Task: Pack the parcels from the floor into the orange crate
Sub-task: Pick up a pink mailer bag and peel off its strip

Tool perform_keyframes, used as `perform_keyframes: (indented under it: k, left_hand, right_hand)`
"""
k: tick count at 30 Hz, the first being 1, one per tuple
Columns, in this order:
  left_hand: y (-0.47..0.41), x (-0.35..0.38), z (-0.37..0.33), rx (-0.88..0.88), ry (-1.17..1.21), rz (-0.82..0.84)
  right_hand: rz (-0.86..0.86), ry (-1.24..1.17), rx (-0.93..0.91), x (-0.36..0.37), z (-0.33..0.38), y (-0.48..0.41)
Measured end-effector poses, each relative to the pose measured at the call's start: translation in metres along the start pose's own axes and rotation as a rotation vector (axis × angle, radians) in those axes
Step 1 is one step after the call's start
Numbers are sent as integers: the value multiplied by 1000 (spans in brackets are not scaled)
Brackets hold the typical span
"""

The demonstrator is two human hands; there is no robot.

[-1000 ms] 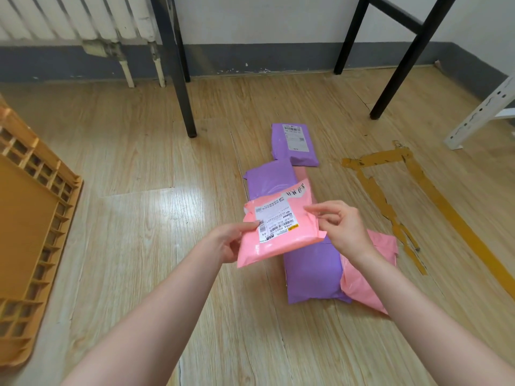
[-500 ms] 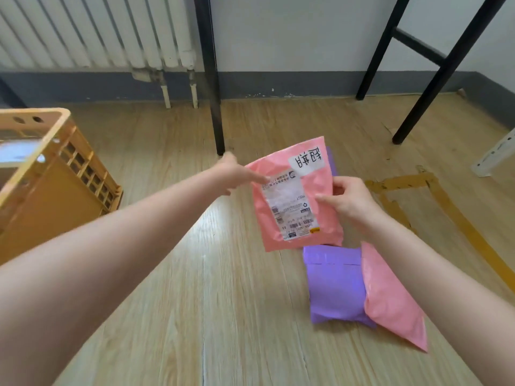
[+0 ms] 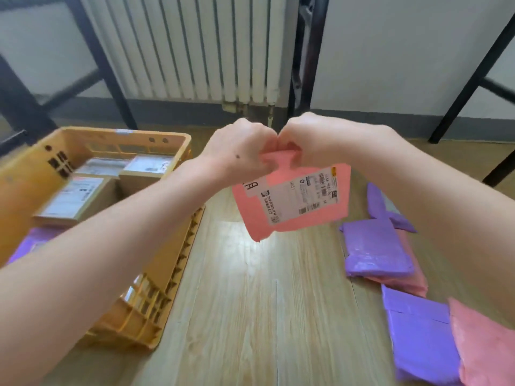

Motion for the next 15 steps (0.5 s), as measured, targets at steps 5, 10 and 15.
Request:
perform_keyframes:
  k: [5, 10, 15]
  left_hand:
    - [29, -24, 59, -74, -103, -118]
    - [58, -47, 119, -128, -25, -248]
    - [90, -67, 173, -253, 91, -322]
  right_hand:
    - [-44, -60, -115, -19, 62, -41]
    - [-198, 8, -153, -22, 101, -90]
    - [-657, -22, -230, -19, 133, -113]
Point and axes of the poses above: each hand's wrist, its own y-axis away from the middle knuckle, its own x-axis out of the palm, z = x × y, the point moved 2 cm from there along -y, towards the middle knuckle, and after that the axes turned 8 degrees about -x, right-handed, at the moved point
